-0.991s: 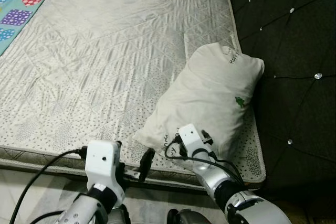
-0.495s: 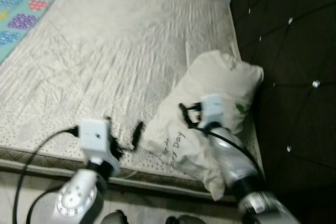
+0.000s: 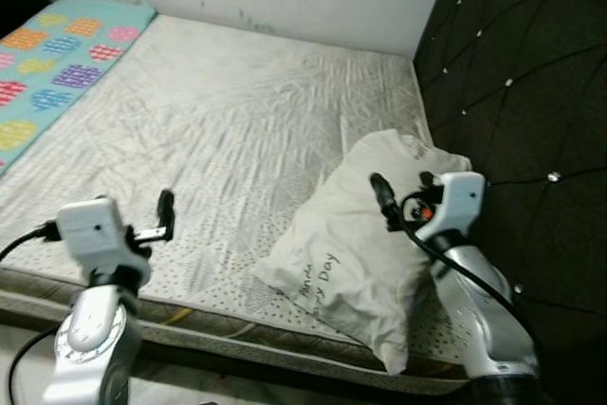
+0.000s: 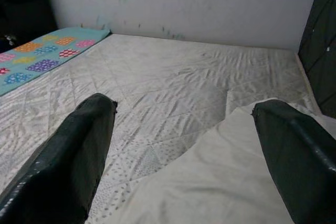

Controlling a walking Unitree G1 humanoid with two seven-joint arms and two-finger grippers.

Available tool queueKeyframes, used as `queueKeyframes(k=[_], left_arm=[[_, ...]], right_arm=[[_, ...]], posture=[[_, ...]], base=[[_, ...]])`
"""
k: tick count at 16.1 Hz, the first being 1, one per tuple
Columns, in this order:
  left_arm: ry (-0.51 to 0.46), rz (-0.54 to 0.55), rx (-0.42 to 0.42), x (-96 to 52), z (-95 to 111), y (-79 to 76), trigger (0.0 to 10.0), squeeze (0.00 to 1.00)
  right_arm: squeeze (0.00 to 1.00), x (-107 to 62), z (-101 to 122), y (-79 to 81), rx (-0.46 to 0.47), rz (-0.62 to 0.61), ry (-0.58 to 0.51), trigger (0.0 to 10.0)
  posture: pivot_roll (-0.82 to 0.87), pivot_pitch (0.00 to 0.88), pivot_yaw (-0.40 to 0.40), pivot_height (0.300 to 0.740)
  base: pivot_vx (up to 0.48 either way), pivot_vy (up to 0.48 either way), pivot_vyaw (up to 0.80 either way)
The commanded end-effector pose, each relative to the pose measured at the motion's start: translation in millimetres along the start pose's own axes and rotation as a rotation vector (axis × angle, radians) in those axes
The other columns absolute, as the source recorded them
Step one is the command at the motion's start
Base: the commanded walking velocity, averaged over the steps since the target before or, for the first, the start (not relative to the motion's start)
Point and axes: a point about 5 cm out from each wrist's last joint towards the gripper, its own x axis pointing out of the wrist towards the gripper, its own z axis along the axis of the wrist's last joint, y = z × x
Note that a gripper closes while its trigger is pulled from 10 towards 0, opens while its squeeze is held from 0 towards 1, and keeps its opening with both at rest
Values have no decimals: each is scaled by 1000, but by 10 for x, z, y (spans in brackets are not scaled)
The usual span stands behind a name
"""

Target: Clean up the room

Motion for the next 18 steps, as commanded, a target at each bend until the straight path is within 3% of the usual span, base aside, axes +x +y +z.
queueKeyframes(k=[1, 4, 8, 12, 16, 18], left_arm=[[-12, 24, 13, 43, -31, 33, 10000, 0], [-46, 47, 23, 140, -68, 58, 10000, 0], [-55, 61, 33, 122, -132, 111, 10000, 0], [-91, 49, 27, 193, -110, 71, 10000, 0], [-94, 32, 20, 218, -129, 51, 10000, 0], [-87, 28, 9, 231, -148, 15, 10000, 0]], right_arm=[[0, -15, 105, -54, -36, -17, -34, 10000], [0, 5, 140, -79, -82, -6, -19, 10000], [0, -63, 12, -235, -106, -69, 44, 10000], [0, -58, 25, -289, -148, -78, 43, 10000], [0, -117, 3, -333, -174, -93, 42, 10000], [0, -175, -19, -388, -166, -123, 68, 10000]], posture=[[-33, 0, -76, 740], [-35, 0, -91, 740], [-25, 0, -125, 740], [-45, 0, -107, 740], [-80, 0, -83, 740], [-92, 0, -72, 740]], base=[[0, 0, 0], [0, 0, 0], [0, 0, 0], [0, 0, -733], [0, 0, 0], [0, 0, -800]])
